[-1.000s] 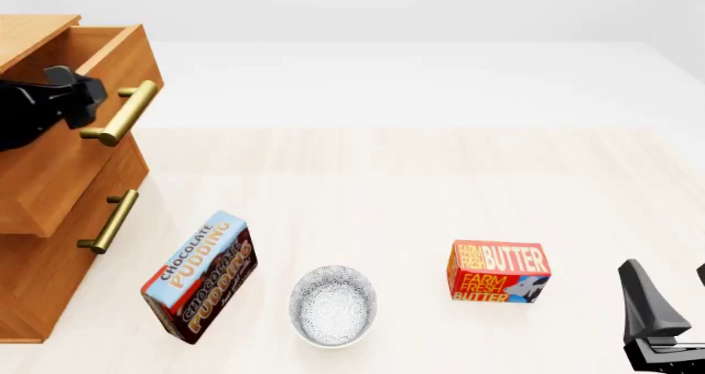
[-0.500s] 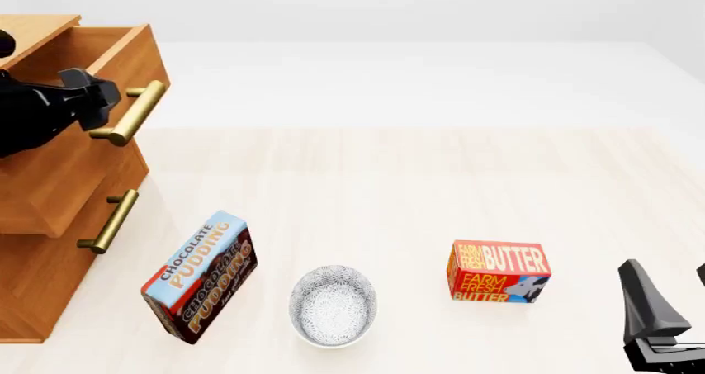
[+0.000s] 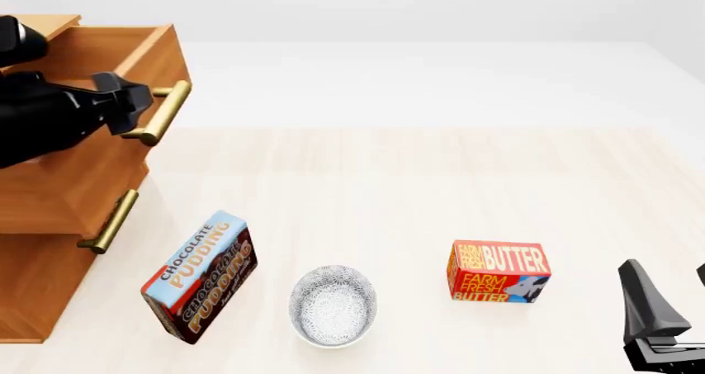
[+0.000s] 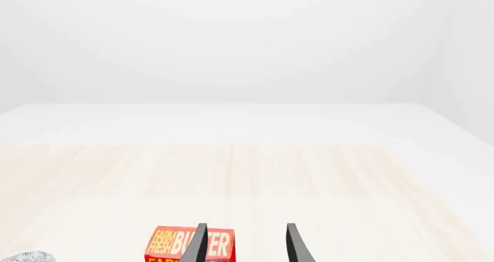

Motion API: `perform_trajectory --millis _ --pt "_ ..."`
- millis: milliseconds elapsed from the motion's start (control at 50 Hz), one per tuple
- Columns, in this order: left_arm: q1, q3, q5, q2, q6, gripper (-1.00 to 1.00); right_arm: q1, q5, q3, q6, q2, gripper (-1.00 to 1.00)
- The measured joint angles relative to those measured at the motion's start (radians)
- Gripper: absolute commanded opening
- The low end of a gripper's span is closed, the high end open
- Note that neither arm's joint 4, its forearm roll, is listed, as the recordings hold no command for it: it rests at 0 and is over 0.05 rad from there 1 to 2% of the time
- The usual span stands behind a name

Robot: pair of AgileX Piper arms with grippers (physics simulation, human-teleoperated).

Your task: Put the bowl in the top drawer of the cabinet.

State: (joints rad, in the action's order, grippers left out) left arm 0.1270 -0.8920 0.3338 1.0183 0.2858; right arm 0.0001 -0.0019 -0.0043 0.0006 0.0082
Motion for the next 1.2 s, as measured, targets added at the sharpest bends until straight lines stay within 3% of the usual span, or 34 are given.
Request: perform_trajectory --millis 1000,1200 --pt "0.203 -0.022 -0.010 0.032 -0.015 1.00 0.000 0.000 0.000 0.000 0.000 1.00" --pt "0.219 -0.025 -0.006 0.034 0.025 1.00 0.000 0.000 0.000 0.000 0.000 1.00"
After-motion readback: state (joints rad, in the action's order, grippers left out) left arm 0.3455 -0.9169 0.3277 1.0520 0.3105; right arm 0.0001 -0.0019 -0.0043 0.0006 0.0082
